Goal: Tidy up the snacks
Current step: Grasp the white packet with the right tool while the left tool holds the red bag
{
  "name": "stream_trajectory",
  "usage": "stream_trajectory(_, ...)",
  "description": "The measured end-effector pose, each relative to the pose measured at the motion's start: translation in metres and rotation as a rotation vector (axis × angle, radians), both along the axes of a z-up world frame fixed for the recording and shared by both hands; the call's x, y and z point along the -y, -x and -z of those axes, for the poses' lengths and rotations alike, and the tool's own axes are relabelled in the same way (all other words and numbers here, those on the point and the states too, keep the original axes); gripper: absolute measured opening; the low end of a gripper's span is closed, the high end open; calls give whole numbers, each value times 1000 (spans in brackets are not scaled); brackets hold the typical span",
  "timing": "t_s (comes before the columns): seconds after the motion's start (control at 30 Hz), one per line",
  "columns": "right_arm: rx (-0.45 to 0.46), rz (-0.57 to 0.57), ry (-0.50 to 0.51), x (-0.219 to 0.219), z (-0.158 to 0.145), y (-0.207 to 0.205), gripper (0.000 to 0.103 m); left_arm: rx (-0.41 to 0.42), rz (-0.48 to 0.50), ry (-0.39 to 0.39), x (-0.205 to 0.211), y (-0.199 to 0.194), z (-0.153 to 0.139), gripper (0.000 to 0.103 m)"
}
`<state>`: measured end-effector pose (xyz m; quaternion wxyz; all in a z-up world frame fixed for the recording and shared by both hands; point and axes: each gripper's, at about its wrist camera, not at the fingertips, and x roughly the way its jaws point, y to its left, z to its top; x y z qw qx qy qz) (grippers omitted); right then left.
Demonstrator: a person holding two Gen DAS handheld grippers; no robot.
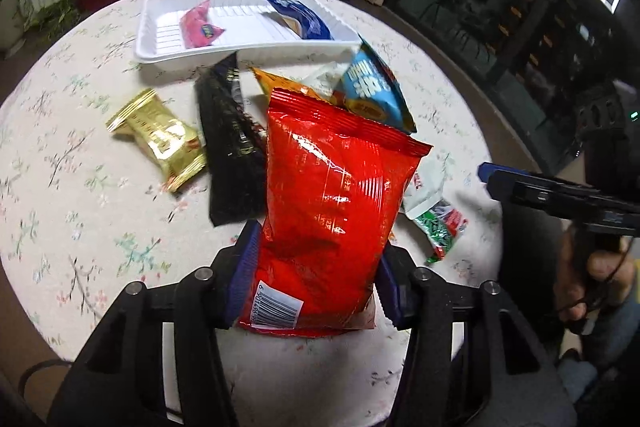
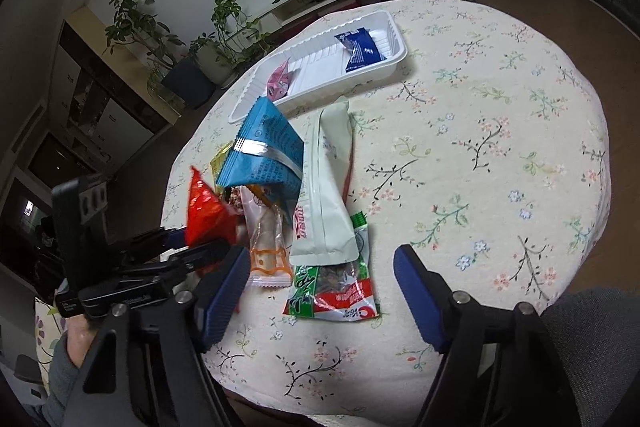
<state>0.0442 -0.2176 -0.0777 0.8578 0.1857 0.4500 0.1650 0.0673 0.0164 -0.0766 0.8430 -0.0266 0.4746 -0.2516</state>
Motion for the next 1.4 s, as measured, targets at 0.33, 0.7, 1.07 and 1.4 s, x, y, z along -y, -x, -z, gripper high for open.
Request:
stream_trajectory(0.33,-23,-73,147,-23,2,-51,61,-52,-89,141,-39,11,5,50)
stream_trajectory(0.7,-90,-140,242,-41,17,-87,51,-66,-90,166,-43,11,10,50)
stream_trajectory(1.07,-181,-158,149,-33,33,-117,32,-76,-90,165,-42,10,12,50)
stream_trajectory(1.4,-183,-139,21,-12,40,-114,19,-80,-98,165,-41,8,13,50)
